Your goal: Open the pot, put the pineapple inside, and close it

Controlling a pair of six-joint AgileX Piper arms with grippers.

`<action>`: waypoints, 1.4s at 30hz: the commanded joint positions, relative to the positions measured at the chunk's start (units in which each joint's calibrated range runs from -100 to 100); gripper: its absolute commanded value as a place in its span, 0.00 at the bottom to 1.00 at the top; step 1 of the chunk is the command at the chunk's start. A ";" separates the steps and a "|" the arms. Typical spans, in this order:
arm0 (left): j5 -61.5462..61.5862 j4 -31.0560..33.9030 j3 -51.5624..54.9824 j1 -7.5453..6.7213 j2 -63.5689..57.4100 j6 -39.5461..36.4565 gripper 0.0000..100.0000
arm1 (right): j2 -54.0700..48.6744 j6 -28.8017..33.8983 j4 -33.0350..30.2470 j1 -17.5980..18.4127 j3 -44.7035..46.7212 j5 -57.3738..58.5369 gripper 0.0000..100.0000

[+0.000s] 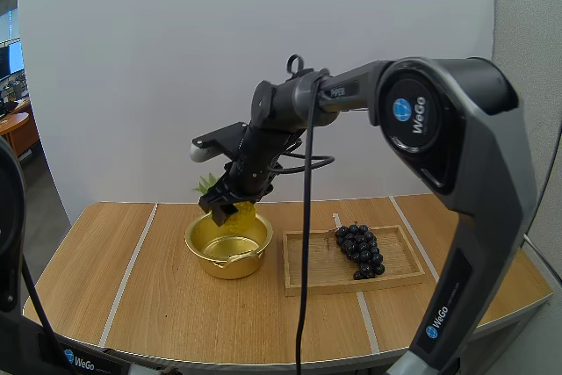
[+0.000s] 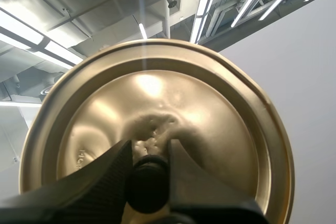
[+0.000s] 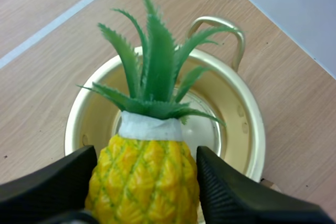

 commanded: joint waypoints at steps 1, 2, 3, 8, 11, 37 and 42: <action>-2.01 0.51 -0.24 -0.08 -0.30 -0.34 0.00 | 1.28 0.07 0.60 0.14 -0.59 -1.23 0.00; -2.01 0.51 -0.24 -0.08 -0.30 -0.34 0.00 | 1.80 0.07 0.60 0.14 -0.59 -1.46 0.00; -2.01 0.51 -0.24 -0.08 -0.30 -0.34 0.00 | 2.33 0.07 0.60 0.14 -0.59 -1.85 0.00; -2.15 0.51 -0.24 -0.08 -0.30 -0.34 0.00 | 4.13 0.07 0.60 0.14 -0.59 -2.63 0.00; -2.15 0.51 -0.24 -0.08 -0.30 -0.34 0.00 | 5.57 0.07 0.60 0.14 -0.59 -3.01 0.00; -2.15 0.51 -0.24 -0.08 -0.30 -0.34 0.00 | 13.14 0.06 0.60 0.14 -0.59 -5.79 0.00; -2.15 0.51 -0.24 -0.08 -0.30 -0.34 0.00 | 13.14 0.15 0.39 0.14 -0.59 -6.15 0.10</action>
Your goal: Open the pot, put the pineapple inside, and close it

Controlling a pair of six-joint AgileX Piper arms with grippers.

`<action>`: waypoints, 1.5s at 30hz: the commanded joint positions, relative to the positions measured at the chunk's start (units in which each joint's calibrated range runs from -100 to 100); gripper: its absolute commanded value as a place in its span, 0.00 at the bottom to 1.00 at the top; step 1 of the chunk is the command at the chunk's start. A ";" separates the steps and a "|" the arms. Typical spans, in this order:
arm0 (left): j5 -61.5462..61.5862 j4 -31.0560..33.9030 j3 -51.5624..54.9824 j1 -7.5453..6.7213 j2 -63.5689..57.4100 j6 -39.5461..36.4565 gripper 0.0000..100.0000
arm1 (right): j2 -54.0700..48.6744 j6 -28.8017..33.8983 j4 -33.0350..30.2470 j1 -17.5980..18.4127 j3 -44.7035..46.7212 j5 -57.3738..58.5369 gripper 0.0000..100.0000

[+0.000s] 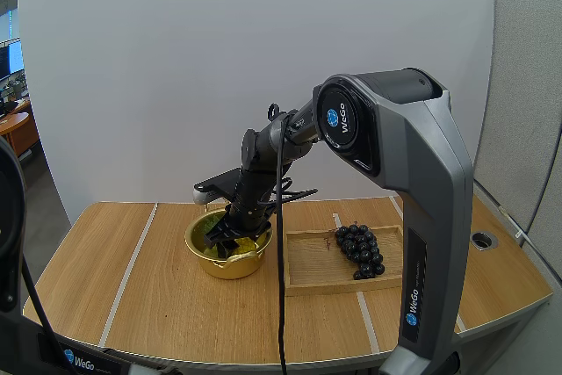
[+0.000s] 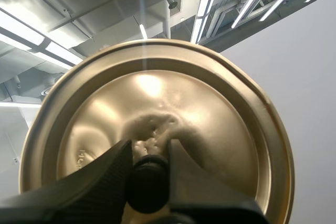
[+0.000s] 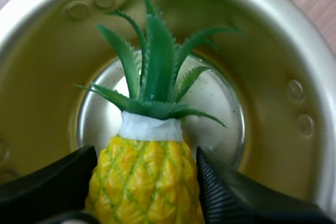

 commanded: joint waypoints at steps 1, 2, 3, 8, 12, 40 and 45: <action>-1.81 0.51 -0.24 -0.08 -0.30 -0.34 0.00 | -0.37 0.09 0.34 0.00 -0.42 -0.61 0.24; -1.81 0.51 -0.24 -0.08 -0.30 -0.34 0.00 | -0.37 0.59 0.06 0.00 -0.42 -0.76 0.42; -1.81 0.51 -0.24 -0.08 -0.30 -0.34 0.00 | -0.37 1.20 -0.44 0.00 -0.42 -0.97 0.58; -1.81 0.51 -0.24 -0.08 -0.30 -0.34 0.00 | -0.37 3.48 -3.45 0.00 -0.42 -2.86 1.00; -1.81 0.51 -0.24 -0.08 -0.30 -0.34 0.00 | -0.37 3.48 -3.23 0.00 -0.42 -2.50 1.00; -1.81 0.51 -0.24 -0.08 -0.30 -0.34 0.00 | -40.97 6.94 -3.71 0.00 4.95 21.12 1.00; -1.81 0.51 -0.24 -0.08 -0.30 -0.34 0.00 | -51.17 8.88 -4.67 0.00 8.67 24.62 1.00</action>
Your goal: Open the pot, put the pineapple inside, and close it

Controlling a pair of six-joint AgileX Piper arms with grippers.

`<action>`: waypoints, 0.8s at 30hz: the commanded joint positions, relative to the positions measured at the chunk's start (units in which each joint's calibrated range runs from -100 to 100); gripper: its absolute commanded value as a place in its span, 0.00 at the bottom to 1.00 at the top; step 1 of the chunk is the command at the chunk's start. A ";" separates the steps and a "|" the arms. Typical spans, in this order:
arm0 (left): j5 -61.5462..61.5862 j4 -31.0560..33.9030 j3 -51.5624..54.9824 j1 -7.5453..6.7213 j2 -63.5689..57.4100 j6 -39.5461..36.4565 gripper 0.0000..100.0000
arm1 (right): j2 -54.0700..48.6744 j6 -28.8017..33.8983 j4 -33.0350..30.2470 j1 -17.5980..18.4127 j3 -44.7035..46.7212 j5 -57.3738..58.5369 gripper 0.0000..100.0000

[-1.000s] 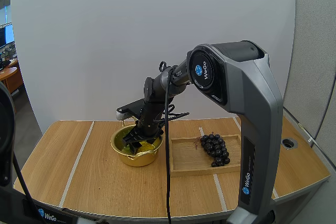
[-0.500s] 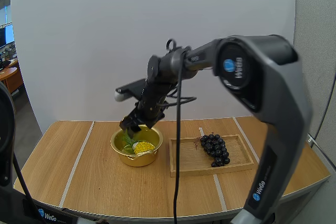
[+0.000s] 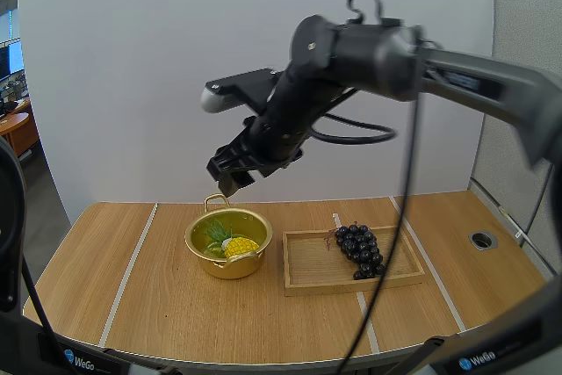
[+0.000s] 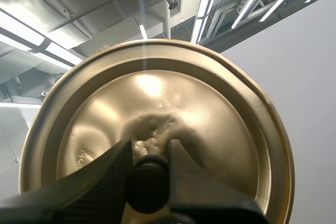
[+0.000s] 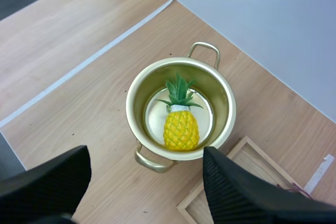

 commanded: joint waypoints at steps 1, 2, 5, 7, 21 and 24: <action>-1.78 0.51 -0.24 -0.08 -0.30 -0.34 0.00 | -6.35 1.52 -1.56 0.00 1.99 2.75 1.00; -1.78 0.51 -0.24 -0.08 -0.30 -0.34 0.00 | -7.94 2.12 -2.05 0.00 2.76 3.24 1.00; -1.78 0.51 -0.24 -0.08 -0.30 -0.34 0.00 | -13.34 3.04 -2.91 0.00 4.96 6.38 1.00; -1.78 0.51 -0.24 -0.08 -0.30 -0.34 0.00 | -16.74 4.12 -4.12 0.00 6.41 8.42 1.00; -1.78 0.51 -0.24 -0.08 -0.30 -0.34 0.00 | -36.99 8.81 -10.55 -1.96 17.17 13.40 1.00; -1.78 0.51 -0.24 -0.08 -0.30 -0.34 0.00 | -40.52 8.81 -10.69 -2.91 19.54 13.40 1.00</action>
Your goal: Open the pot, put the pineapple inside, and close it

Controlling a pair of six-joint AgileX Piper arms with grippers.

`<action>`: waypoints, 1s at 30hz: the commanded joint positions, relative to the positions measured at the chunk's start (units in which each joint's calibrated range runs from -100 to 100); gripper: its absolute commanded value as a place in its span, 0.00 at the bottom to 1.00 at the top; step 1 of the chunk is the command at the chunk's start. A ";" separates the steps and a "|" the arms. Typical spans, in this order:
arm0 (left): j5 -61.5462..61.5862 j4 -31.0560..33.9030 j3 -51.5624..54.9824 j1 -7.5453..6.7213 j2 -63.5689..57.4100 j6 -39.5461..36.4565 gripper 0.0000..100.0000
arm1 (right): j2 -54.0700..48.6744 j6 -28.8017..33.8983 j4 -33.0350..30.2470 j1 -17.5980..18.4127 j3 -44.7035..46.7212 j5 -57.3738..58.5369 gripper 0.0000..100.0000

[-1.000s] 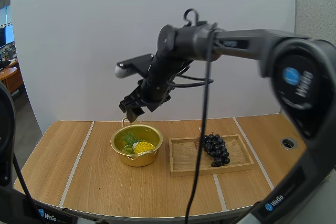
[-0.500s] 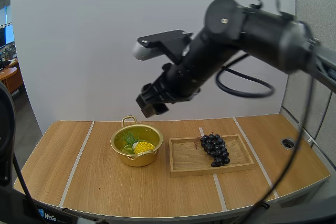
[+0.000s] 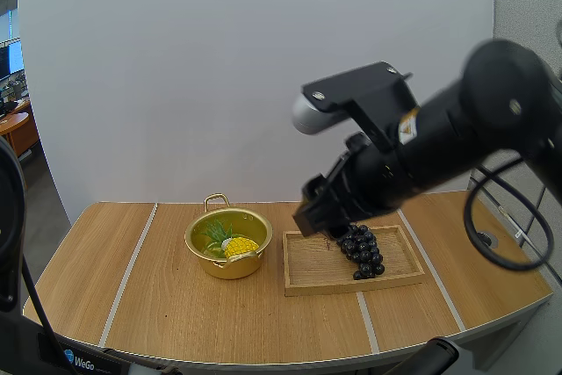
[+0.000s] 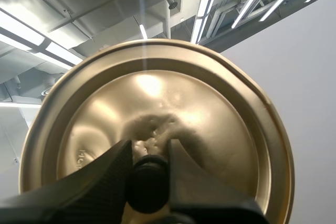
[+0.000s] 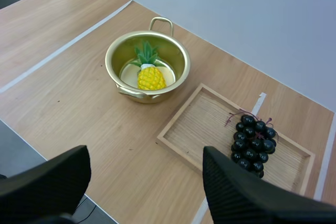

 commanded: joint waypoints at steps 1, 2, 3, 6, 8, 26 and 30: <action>-1.62 0.51 -0.24 -0.08 -0.30 -0.34 0.00 | -8.76 0.60 -1.37 -2.50 5.47 0.43 1.00; -1.62 0.51 -0.24 -0.08 -0.30 -0.34 0.00 | -9.74 0.60 -1.31 -2.68 6.04 0.43 1.00; -1.62 0.51 -0.24 -0.08 -0.30 -0.34 0.00 | -10.51 0.60 -1.31 -2.82 6.62 0.43 1.00; -1.62 0.51 -0.24 -0.08 -0.30 -0.34 0.00 | -12.17 0.60 -0.36 -2.82 7.95 0.43 0.73; -1.62 0.51 -0.24 -0.08 -0.30 -0.34 0.00 | -13.02 0.60 0.52 -2.82 8.69 0.43 0.44; -1.62 0.51 -0.24 -0.08 -0.30 -0.34 0.00 | -18.63 0.60 0.70 -3.41 13.40 0.43 0.00; -1.62 0.51 -0.24 -0.08 -0.30 -0.34 0.00 | -18.63 0.60 0.95 -3.41 13.40 0.43 0.00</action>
